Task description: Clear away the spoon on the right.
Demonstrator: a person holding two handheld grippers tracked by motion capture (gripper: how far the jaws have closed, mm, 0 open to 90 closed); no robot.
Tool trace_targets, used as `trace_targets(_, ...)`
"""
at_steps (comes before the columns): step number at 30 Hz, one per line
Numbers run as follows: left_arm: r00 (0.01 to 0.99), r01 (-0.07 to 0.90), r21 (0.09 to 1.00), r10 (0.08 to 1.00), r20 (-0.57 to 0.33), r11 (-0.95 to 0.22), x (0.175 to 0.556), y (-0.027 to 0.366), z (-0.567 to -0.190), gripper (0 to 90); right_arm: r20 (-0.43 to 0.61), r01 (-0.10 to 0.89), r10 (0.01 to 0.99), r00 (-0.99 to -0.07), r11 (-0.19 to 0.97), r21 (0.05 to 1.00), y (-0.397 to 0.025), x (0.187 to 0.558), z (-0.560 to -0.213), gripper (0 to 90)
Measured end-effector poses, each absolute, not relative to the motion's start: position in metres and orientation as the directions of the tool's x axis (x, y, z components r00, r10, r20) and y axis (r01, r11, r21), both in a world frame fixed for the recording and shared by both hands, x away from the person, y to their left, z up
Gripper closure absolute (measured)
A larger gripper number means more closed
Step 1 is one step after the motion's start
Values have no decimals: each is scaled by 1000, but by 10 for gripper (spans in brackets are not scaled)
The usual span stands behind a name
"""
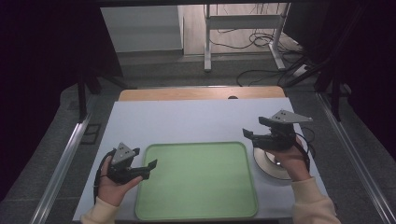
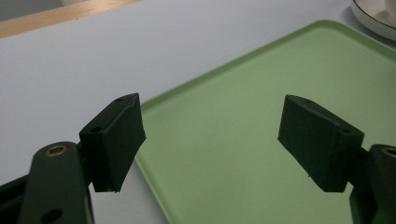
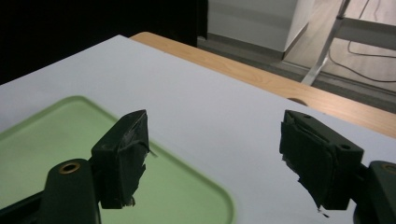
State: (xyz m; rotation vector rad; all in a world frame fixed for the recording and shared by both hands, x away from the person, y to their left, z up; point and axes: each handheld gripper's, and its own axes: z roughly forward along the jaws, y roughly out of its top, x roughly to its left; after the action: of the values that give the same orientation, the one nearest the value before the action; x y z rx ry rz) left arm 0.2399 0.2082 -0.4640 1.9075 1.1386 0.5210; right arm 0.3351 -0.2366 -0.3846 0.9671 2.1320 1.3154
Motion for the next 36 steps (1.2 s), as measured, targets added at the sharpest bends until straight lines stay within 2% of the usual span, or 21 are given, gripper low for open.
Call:
trace_targets(22, 504, 521, 814, 862, -50, -258, 238, 206, -470, 212, -3, 386, 830, -558, 262, 884, -292, 361, -385, 299)
trace_targets(36, 503, 516, 813, 864, -33, -269, 238, 204, -470, 206, 15, 465, 895, -446, 217, 858, -332, 387, -400, 338)
